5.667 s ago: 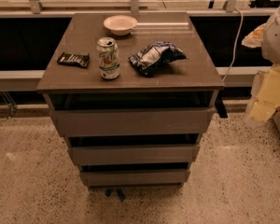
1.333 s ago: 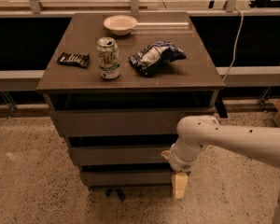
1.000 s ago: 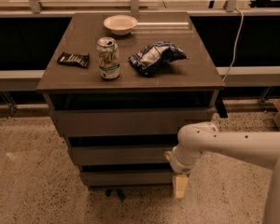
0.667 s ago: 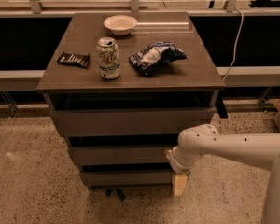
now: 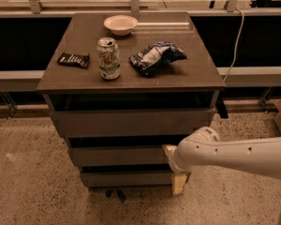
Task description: Open middle drawer
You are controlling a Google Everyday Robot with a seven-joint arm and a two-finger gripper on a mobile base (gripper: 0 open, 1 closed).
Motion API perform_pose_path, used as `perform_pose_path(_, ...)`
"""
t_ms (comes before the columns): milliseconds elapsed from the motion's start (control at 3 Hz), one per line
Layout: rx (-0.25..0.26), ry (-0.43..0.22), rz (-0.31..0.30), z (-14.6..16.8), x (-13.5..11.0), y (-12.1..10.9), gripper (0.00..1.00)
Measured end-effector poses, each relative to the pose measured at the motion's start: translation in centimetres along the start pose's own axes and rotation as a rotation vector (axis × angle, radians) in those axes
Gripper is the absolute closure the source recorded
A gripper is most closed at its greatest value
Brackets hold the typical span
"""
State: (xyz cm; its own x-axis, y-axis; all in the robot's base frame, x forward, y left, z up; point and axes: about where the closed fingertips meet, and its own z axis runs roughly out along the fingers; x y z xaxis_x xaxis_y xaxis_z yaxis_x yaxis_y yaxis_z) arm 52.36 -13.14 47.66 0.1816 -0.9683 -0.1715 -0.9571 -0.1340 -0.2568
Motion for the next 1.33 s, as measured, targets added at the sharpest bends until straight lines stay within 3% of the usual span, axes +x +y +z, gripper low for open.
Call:
perform_pose_path(333, 0.02, 0.001, -0.019, 0.5, -0.1, -0.9, 0.0)
perform_pose_path(667, 0.008, -0.037, -0.019, 2.8, 0.3, -2.3, 0.0)
perform_pose_path(1333, 0.02, -0.044, 0.006, 5.5, 1.2, -4.3, 0.0)
